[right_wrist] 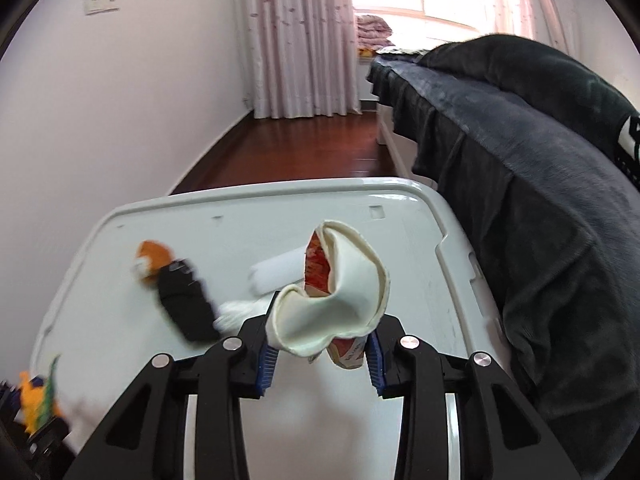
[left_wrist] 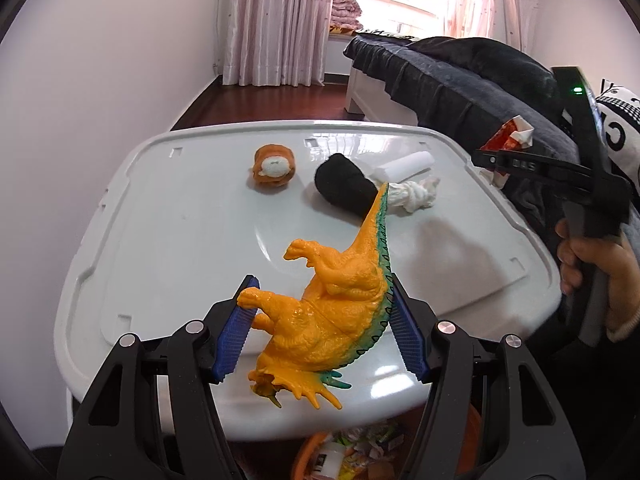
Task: Collect trash
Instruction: 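Grasp the red-white carton with the right tool while the left tool holds the dinosaur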
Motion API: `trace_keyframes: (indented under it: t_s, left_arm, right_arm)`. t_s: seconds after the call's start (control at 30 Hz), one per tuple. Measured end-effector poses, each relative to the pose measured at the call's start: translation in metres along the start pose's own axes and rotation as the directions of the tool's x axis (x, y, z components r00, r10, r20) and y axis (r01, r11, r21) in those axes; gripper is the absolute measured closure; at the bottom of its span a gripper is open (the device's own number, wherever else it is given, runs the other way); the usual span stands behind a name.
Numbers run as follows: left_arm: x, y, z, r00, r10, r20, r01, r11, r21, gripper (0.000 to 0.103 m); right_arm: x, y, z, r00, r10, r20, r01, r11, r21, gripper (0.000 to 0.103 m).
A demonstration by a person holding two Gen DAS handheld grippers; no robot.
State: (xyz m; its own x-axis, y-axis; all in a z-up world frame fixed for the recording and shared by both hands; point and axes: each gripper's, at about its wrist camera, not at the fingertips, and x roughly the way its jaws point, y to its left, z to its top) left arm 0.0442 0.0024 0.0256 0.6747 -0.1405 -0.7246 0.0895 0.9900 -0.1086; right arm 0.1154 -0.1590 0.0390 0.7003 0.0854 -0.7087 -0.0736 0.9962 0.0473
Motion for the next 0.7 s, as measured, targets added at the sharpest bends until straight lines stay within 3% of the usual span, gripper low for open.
trace_keyframes:
  t_s: [0.37, 0.7]
  left_arm:
    - [-0.039, -0.016, -0.035, 0.994, -0.008, -0.105, 0.006, 1.0, -0.025, 0.041]
    - [-0.061, -0.029, -0.067, 0.984, 0.015, -0.179, -0.012, 1.0, 0.019, 0.041]
  right_arm:
    - [-0.091, 0.036, -0.078, 0.989, 0.131, -0.066, -0.135, 0.988, -0.072, 0.065]
    - [-0.131, 0.049, -0.133, 0.97, 0.202, -0.135, -0.213, 0.975, -0.067, 0.065]
